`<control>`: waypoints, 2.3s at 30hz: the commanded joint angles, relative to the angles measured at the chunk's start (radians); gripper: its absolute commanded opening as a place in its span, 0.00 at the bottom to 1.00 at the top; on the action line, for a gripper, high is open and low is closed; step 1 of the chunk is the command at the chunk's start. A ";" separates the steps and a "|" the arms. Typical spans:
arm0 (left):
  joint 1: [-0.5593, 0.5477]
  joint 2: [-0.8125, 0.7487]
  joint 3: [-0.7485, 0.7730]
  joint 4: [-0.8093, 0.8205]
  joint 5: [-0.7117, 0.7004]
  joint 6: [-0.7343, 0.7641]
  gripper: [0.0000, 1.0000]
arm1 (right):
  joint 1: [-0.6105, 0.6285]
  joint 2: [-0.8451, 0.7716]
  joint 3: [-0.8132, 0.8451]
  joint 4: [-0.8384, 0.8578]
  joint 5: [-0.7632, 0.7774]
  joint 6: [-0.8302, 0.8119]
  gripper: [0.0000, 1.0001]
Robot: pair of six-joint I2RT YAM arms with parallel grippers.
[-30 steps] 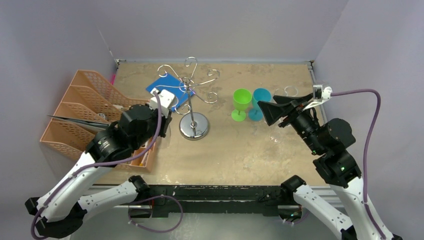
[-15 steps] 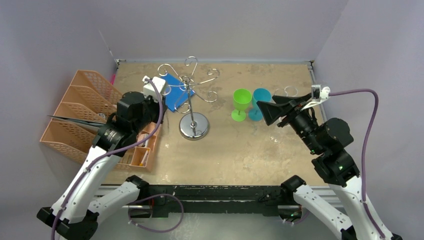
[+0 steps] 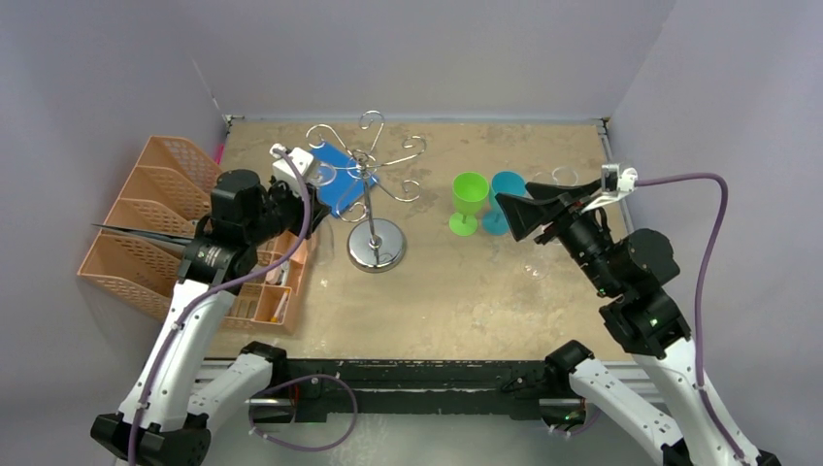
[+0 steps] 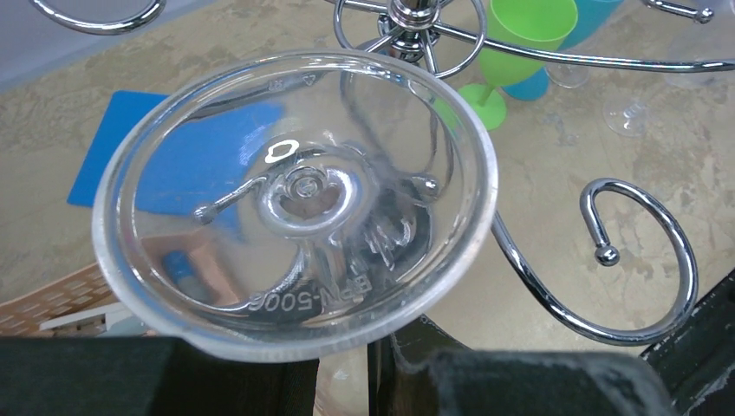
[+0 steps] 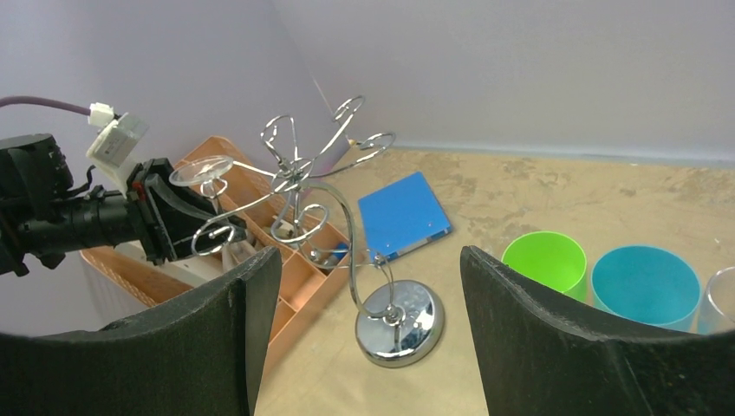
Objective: Place the wine glass upside down on the wine glass rack
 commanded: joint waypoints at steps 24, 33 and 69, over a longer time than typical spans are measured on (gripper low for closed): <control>0.141 0.095 -0.033 0.165 0.338 0.057 0.00 | 0.005 0.358 0.134 0.012 -0.393 0.166 0.80; 0.142 0.071 -0.088 0.305 0.132 -0.066 0.00 | 0.005 0.429 0.150 0.025 -0.450 0.224 0.80; 0.141 0.008 -0.209 0.567 -0.043 -0.079 0.00 | 0.006 0.411 0.114 0.065 -0.438 0.266 0.80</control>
